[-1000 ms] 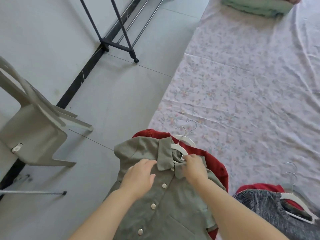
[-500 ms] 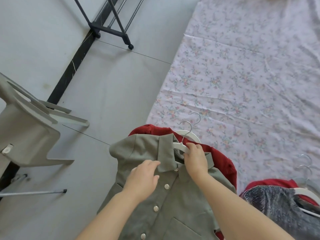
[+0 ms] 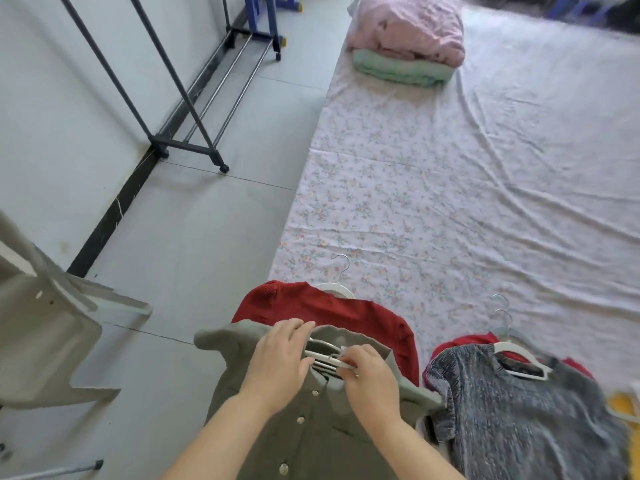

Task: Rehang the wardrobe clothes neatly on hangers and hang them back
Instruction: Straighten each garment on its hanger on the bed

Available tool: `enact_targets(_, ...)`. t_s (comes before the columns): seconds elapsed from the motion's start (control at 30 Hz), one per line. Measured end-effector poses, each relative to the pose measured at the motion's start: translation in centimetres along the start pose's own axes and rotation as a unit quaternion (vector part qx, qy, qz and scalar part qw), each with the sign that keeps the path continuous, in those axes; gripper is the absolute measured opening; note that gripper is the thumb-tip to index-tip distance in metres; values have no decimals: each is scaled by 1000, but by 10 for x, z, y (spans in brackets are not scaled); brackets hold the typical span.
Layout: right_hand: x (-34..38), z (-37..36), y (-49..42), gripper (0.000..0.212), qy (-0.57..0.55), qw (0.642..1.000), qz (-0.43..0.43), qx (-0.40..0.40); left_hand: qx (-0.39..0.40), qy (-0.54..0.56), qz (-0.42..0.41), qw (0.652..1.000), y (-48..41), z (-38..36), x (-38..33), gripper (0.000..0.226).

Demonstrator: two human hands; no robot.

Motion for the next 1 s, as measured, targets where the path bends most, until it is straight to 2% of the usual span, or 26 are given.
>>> enact_targets(0.1, 18, 16, 46, 10, -10, 999, 13, -34, -5, -14, -63, 998, 33, 10, -18, 55)
enact_targets(0.27, 42, 41, 123, 11, -14, 993, 25, -114, -57, 17, -160, 985, 93, 33, -46, 41)
enact_targets(0.4, 47, 51, 188, 16, -33, 982, 22, -185, -47, 57, -192, 979, 139, 38, -68, 31)
enact_targets(0.53, 36, 48, 246, 17, -58, 973, -8, -222, -36, 57, -234, 970, 176, 25, -92, 28)
enact_targets(0.7, 13, 45, 319, 23, -45, 963, -30, -265, -24, 52, -264, 963, 223, -1, -132, 35)
enact_targets(0.83, -8, 50, 362, 30, -13, 955, -46, -293, -6, 83, -248, 965, 245, -22, -162, 32)
enact_targets(1.0, -31, 73, 409, 44, 92, 936, -26, -337, 8, 110, -234, 966, 267, -51, -206, 29)
Point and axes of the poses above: each hand's wrist, its own y-axis away from the middle knuckle, its own z-axis out of the back of the hand, x = y × z, the point moved 4 cm from there along -y, towards the middle knuckle, and after that the axes turned 7 degrees about x, right-handed, at the moved point
